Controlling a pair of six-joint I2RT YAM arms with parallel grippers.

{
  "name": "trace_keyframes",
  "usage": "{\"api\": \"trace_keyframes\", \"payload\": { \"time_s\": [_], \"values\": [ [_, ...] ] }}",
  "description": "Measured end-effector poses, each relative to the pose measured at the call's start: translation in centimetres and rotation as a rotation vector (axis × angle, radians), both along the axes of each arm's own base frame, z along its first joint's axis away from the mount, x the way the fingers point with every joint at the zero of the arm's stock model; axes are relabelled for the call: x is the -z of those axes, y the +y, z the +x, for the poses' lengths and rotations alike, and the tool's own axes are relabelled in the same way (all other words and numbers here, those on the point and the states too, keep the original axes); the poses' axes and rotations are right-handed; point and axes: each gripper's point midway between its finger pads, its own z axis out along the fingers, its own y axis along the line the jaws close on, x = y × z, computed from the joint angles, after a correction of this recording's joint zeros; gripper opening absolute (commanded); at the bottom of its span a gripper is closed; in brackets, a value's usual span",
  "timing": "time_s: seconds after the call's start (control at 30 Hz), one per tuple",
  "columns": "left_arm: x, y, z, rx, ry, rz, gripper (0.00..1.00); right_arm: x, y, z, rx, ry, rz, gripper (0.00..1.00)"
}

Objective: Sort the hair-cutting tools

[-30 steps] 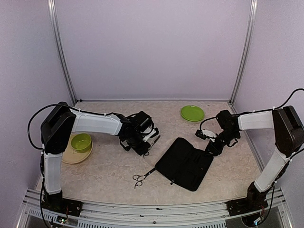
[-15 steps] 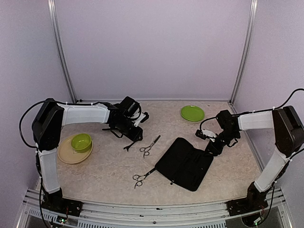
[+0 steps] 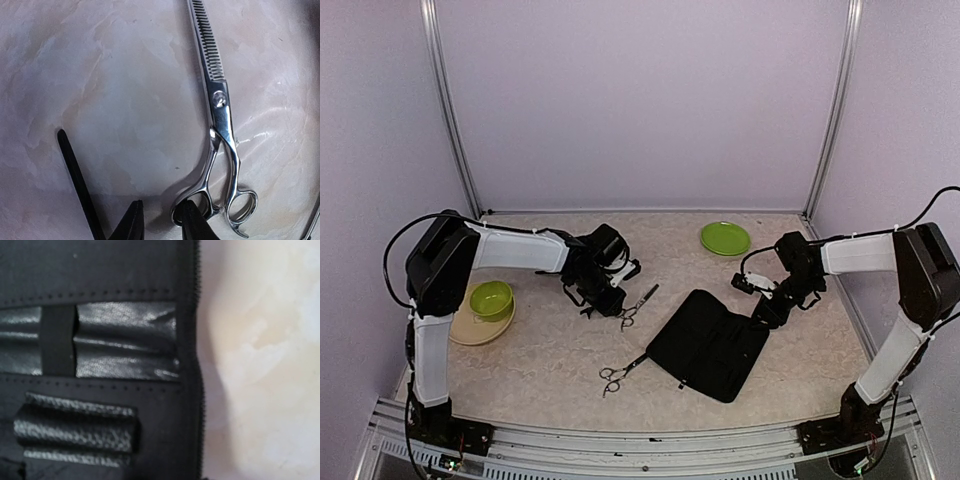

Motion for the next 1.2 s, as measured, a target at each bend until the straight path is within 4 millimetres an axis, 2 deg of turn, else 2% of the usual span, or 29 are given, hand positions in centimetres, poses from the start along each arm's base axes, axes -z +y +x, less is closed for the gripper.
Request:
{"api": "trace_keyframes", "payload": {
  "time_s": [0.17, 0.3, 0.6, 0.7, 0.87, 0.93, 0.97, 1.03, 1.13, 1.2],
  "values": [
    [0.3, 0.0, 0.3, 0.003, -0.024, 0.036, 0.19, 0.0, 0.0, 0.0, 0.0, 0.0, 0.0, 0.36],
    [0.3, -0.3, 0.2, 0.015, -0.037, 0.048, 0.0, 0.0, 0.0, 0.0, -0.001, 0.0, 0.0, 0.36],
    [-0.6, -0.4, 0.5, 0.017, -0.084, 0.061, 0.0, -0.1, 0.2, -0.1, -0.005, 0.004, 0.011, 0.36],
    [-2.2, -0.4, 0.7, 0.012, -0.116, 0.04, 0.0, -0.2, 0.4, -0.5, -0.014, 0.016, 0.028, 0.37],
    [-7.7, -1.0, 1.5, -0.001, -0.21, -0.056, 0.0, -1.0, 0.8, -1.0, -0.036, 0.02, 0.059, 0.37],
    [-9.2, -1.1, 1.6, -0.003, -0.233, -0.085, 0.0, -1.2, 0.9, -1.2, -0.042, 0.026, 0.068, 0.37],
    [-9.7, -1.2, 1.6, -0.003, -0.238, -0.096, 0.0, -1.2, 1.0, -1.3, -0.044, 0.028, 0.071, 0.37],
    [-9.9, -1.4, 1.4, -0.003, -0.233, -0.108, 0.15, -1.4, 1.0, -1.4, -0.045, 0.03, 0.074, 0.37],
    [-8.7, -1.3, 1.2, -0.013, -0.199, -0.097, 0.28, -1.4, 1.0, -1.5, -0.046, 0.029, 0.077, 0.37],
    [-7.6, -1.6, 1.0, -0.013, -0.17, -0.085, 0.3, -1.4, 1.0, -1.5, -0.046, 0.029, 0.077, 0.37]
  ]
}}
